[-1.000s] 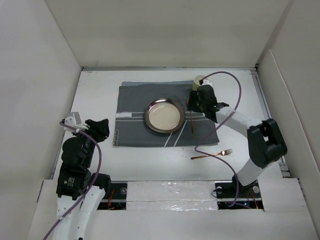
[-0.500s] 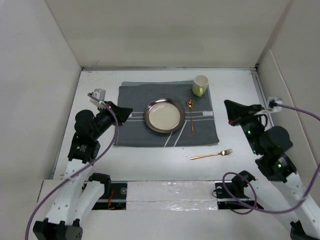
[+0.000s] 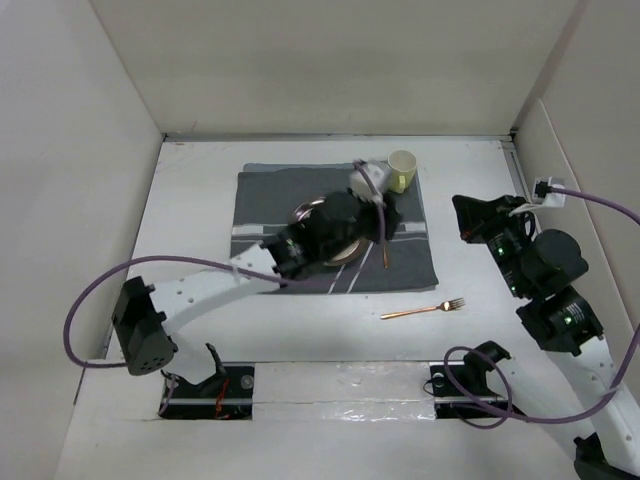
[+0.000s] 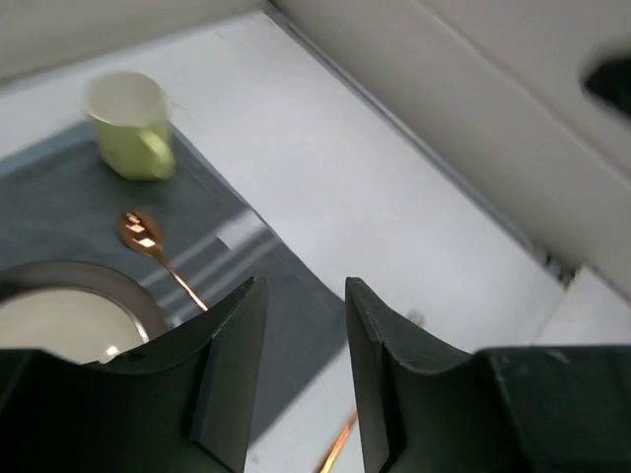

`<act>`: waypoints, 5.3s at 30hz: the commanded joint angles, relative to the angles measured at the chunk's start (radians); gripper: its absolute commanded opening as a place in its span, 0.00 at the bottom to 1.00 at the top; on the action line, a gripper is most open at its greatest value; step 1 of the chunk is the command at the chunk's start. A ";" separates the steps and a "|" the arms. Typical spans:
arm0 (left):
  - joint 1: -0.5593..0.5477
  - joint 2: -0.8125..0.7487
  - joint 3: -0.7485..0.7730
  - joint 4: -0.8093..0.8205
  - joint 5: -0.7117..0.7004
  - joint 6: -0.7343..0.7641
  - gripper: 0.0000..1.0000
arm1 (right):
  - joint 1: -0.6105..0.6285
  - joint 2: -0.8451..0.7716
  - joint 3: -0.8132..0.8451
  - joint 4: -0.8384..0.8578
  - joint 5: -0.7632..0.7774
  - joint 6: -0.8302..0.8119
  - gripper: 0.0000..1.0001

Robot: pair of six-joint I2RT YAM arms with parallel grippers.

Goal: Set the dinner table for one person

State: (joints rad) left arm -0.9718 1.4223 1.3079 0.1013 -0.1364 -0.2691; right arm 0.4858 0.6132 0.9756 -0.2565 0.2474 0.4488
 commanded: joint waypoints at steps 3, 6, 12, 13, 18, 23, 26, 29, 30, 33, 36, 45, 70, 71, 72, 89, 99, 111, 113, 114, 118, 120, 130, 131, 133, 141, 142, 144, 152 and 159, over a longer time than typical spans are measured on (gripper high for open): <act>-0.255 0.094 -0.154 0.135 -0.265 0.136 0.38 | -0.019 -0.150 0.064 -0.081 0.055 -0.012 0.03; -0.321 0.168 -0.209 0.240 -0.276 0.149 0.40 | -0.019 -0.210 0.109 -0.122 0.078 -0.024 0.00; -0.332 0.343 -0.199 0.292 -0.139 0.172 0.49 | 0.000 -0.245 0.209 -0.202 0.113 -0.073 0.00; -0.332 0.369 -0.182 0.279 -0.122 0.179 0.50 | 0.011 -0.248 0.215 -0.204 0.121 -0.073 0.00; -0.332 0.503 -0.067 0.233 -0.025 0.208 0.52 | 0.043 -0.260 0.198 -0.199 0.156 -0.088 0.01; -0.332 0.570 -0.019 0.229 0.007 0.231 0.52 | 0.063 -0.244 0.179 -0.201 0.150 -0.101 0.02; -0.332 0.605 0.013 0.206 0.044 0.254 0.53 | 0.063 -0.236 0.176 -0.201 0.151 -0.105 0.02; -0.332 0.644 0.042 0.177 0.069 0.263 0.53 | 0.063 -0.240 0.170 -0.190 0.148 -0.107 0.02; -0.332 0.653 0.050 0.169 0.072 0.292 0.53 | 0.063 -0.240 0.169 -0.191 0.145 -0.107 0.02; -0.332 0.687 0.076 0.150 0.092 0.303 0.52 | 0.063 -0.240 0.164 -0.187 0.144 -0.107 0.02; -0.332 0.716 0.108 0.126 0.103 0.303 0.49 | 0.063 -0.234 0.163 -0.182 0.145 -0.105 0.02; -0.332 0.744 0.097 0.092 0.087 0.304 0.30 | 0.063 -0.240 0.170 -0.181 0.144 -0.101 0.03; -0.190 0.117 -0.165 0.097 -0.095 0.018 0.00 | 0.063 -0.178 0.149 -0.135 0.109 -0.081 0.02; -0.167 0.089 -0.177 0.068 -0.144 -0.010 0.00 | 0.063 -0.175 0.140 -0.132 0.104 -0.076 0.03; -0.106 0.066 -0.191 0.052 -0.160 -0.028 0.00 | 0.063 -0.164 0.124 -0.130 0.083 -0.079 0.03; 0.400 -0.112 -0.441 -0.046 -0.134 -0.156 0.00 | 0.168 0.025 -0.343 0.247 -0.135 0.034 0.45; 0.453 -0.019 -0.516 0.043 -0.160 -0.081 0.00 | 0.198 -0.013 -0.440 0.272 -0.118 0.037 0.47; 0.496 0.133 -0.458 0.089 -0.158 -0.038 0.00 | 0.198 -0.041 -0.454 0.221 -0.108 0.016 0.47; 0.505 0.148 -0.435 0.084 -0.154 -0.035 0.00 | 0.198 -0.041 -0.454 0.218 -0.106 0.016 0.47; 0.505 0.158 -0.427 0.081 -0.149 -0.029 0.00 | 0.198 -0.040 -0.454 0.215 -0.106 0.016 0.47; 0.518 0.219 -0.366 0.042 -0.121 -0.013 0.00 | 0.198 -0.033 -0.456 0.217 -0.105 0.018 0.47; 0.528 0.245 -0.348 0.028 -0.111 -0.010 0.00 | 0.198 -0.032 -0.454 0.217 -0.100 0.018 0.47; 0.548 0.285 -0.315 -0.038 -0.098 -0.036 0.00 | 0.198 -0.026 -0.449 0.206 -0.080 0.018 0.47; 0.548 0.288 -0.312 -0.043 -0.100 -0.036 0.00 | 0.198 -0.024 -0.446 0.203 -0.080 0.018 0.47; 0.548 0.305 -0.290 -0.076 -0.114 -0.035 0.00 | 0.198 -0.029 -0.448 0.195 -0.077 0.018 0.47; 0.558 0.323 -0.263 -0.098 -0.164 -0.039 0.01 | 0.198 -0.032 -0.451 0.197 -0.079 0.022 0.47; 0.558 0.323 -0.263 -0.098 -0.164 -0.039 0.01 | 0.198 -0.032 -0.451 0.197 -0.079 0.022 0.47; 0.558 0.329 -0.260 -0.124 -0.173 -0.036 0.02 | 0.198 -0.032 -0.453 0.200 -0.077 0.021 0.47; 0.558 0.354 -0.240 -0.149 -0.175 -0.024 0.18 | 0.198 -0.026 -0.446 0.195 -0.071 0.019 0.47; 0.558 0.320 -0.263 -0.137 -0.186 -0.038 0.30 | 0.198 -0.018 -0.443 0.195 -0.072 0.021 0.47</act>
State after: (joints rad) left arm -0.4179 1.7798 1.0340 -0.0353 -0.2985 -0.2974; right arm 0.6758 0.5964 0.5224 -0.0765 0.1581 0.4828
